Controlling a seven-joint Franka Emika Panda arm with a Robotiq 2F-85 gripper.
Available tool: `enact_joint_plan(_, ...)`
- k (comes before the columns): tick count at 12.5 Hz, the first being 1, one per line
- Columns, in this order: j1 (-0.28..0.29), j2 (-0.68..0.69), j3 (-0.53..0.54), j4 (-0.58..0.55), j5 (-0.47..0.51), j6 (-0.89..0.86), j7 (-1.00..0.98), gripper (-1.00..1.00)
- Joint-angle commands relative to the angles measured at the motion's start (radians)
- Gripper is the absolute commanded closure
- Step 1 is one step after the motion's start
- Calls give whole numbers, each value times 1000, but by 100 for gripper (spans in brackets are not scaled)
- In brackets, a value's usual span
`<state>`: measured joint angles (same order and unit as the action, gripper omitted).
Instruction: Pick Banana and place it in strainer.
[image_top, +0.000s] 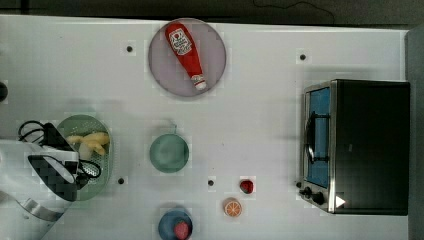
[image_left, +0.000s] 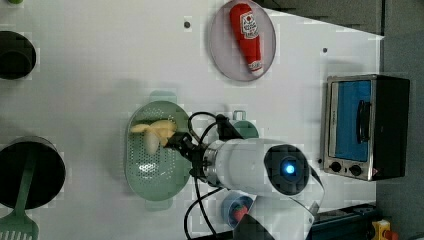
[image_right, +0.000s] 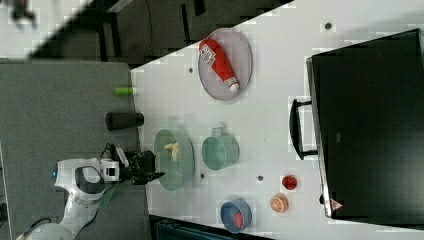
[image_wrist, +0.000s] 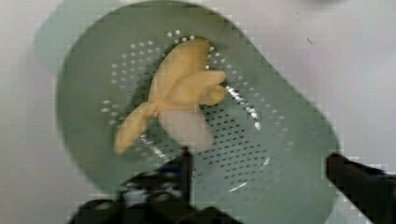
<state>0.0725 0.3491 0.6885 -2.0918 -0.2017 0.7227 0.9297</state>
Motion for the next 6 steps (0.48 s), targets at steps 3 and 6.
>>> enact_joint_plan(3,-79,-223,-33,70,-3,-30,7,-100)
enact_joint_plan(6,-135,-349,-96,124,17,-252,-266,-100)
